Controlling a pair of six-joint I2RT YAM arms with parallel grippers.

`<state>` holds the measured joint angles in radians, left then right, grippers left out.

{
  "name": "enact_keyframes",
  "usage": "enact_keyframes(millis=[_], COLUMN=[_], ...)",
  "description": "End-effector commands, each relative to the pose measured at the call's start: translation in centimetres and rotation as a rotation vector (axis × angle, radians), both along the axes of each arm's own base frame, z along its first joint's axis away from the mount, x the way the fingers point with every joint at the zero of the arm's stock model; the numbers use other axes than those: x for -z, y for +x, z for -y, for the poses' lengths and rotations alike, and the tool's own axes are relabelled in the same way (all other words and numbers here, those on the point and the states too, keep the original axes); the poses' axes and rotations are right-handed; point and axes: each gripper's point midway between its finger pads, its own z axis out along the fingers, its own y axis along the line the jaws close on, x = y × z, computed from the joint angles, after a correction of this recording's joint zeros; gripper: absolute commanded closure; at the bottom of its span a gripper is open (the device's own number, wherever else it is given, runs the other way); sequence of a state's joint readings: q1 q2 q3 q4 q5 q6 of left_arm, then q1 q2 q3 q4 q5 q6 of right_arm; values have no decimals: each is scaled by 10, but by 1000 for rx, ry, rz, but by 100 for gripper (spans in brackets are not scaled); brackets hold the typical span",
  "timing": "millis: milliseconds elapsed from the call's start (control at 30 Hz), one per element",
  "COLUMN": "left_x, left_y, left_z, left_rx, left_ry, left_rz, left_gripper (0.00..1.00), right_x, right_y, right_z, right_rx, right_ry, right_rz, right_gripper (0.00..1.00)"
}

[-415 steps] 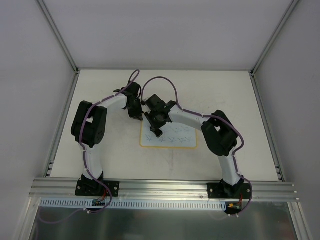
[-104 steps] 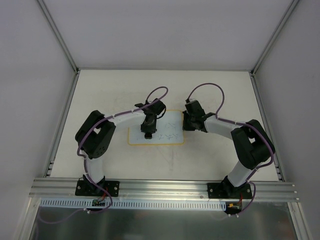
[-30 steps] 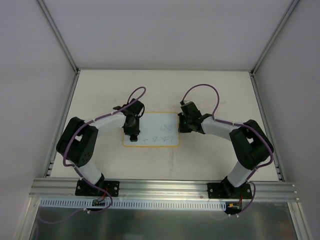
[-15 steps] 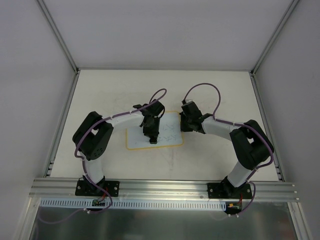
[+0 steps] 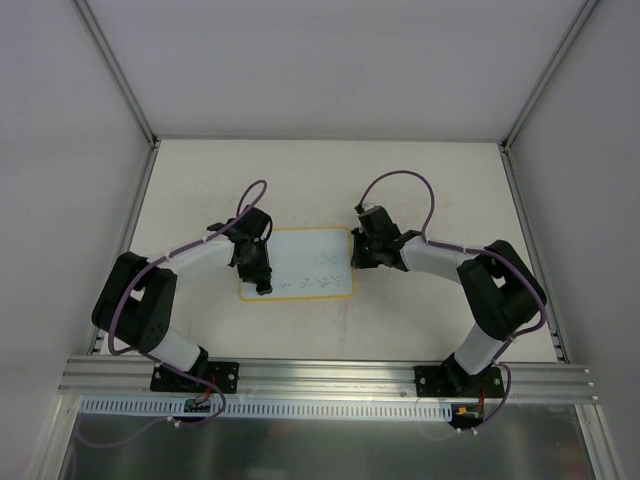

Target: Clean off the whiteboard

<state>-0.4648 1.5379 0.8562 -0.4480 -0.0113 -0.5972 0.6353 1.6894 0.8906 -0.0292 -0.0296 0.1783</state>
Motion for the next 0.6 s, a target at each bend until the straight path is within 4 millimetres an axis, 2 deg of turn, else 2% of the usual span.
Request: enact_keyframes(millis=[0,167,267,433,567], left_x=[-1,9,11,18,24], left_y=[-8,-14,-12,-7,-14], left_z=[-20,-47,-52,-37,-15], left_rx=[-28,-97,-98,-88,-55], left_ry=[47,83,107,56,37], left_rz=[8,-15,-10,-37,-60], left_gripper=[100,100,100,100,100], right_x=[30,28,30,31,29], right_y=[-28,-27,-27,-28,-27], right_z=[20,18,18,14,15], right_rx=[-7,-12,-15,-20,-18], right_ry=[-87,-81,-81,-70,-68], right_rz=[-113,-112,-116,-124,-118], right_gripper=[100,100,100,100,100])
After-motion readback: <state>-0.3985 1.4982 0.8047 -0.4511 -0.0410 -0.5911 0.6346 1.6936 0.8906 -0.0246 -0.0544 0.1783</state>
